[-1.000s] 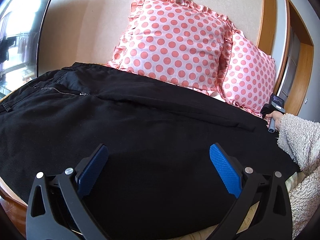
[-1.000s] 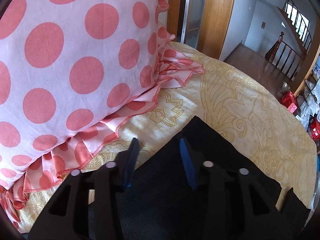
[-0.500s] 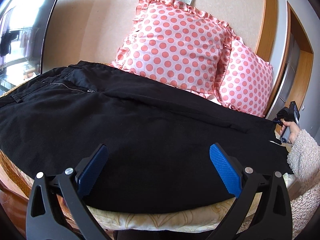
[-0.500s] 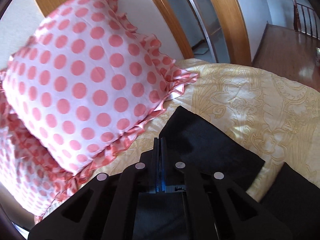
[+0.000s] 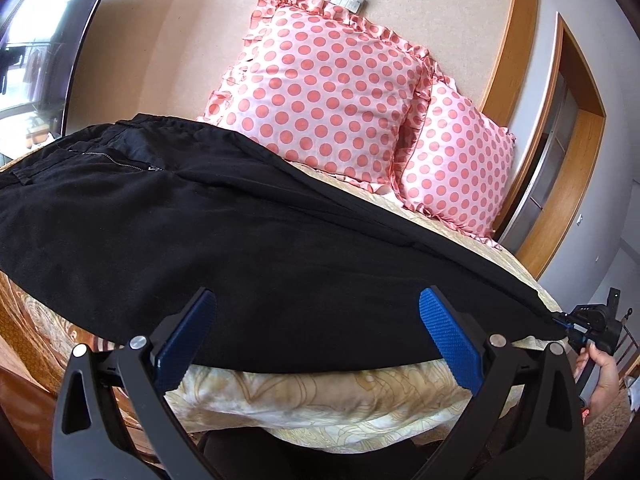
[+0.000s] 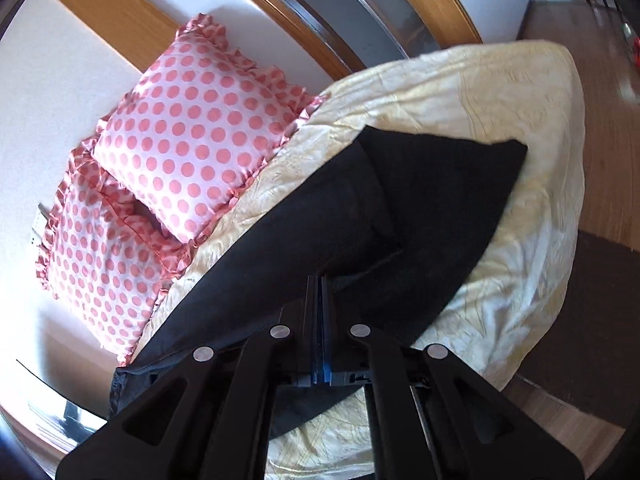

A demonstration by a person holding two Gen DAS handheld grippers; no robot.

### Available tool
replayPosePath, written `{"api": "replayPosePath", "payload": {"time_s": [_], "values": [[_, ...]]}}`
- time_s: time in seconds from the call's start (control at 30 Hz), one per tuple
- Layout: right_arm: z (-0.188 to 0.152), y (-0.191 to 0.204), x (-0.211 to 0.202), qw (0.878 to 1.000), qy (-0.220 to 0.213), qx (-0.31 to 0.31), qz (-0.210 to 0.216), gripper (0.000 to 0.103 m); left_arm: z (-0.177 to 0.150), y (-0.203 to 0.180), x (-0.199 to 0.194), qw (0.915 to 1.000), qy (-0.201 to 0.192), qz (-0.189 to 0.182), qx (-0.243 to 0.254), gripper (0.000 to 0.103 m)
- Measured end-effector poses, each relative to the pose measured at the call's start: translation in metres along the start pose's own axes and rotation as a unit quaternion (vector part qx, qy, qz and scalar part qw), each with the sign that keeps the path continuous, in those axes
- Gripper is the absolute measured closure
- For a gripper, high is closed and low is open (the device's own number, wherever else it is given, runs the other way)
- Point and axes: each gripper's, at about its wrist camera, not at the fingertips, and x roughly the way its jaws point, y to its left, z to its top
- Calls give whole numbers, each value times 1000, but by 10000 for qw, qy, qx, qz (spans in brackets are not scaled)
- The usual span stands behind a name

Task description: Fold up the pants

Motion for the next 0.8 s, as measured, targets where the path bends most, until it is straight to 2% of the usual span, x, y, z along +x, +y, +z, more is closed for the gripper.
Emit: {"api": "replayPosePath", "payload": {"time_s": [0.13,0.17,0.2,0.27,0.47,0.57,0.6,0.63,0.67,0.7,0.8], "values": [[-6,-7,-3,9994,145,273,171,99,-4,-9,-13,9997,-132,55,190,2],[-6,-9,-3,9988,208,389,214,94,-5,-10,-15,9995,-151,99,240,2],[-5,-12,-2,9976,291,551,285,82,-7,-11,-17,9994,-148,140,287,2],[-6,-19,-2,9952,376,815,383,64,-8,-12,-18,9993,-97,151,326,2],[1,-22,-2,9924,378,1111,379,64,-10,-14,-15,9992,-13,170,366,2],[8,-12,2,9955,225,916,7,65,-8,-18,-11,9988,-27,247,422,2],[10,-9,2,9964,118,842,-16,73,-8,-18,-11,9986,-43,289,439,2],[14,-8,3,9966,48,777,276,86,-8,-18,-11,9983,-51,350,455,2],[19,-8,4,9964,-3,756,375,100,-7,-18,-10,9980,-49,433,466,2],[24,-8,2,9965,-120,736,388,100,-7,-17,-9,9976,-38,513,460,2],[41,-1,-11,9947,-447,465,804,100,-5,-14,-8,9976,-11,564,406,2]]}}
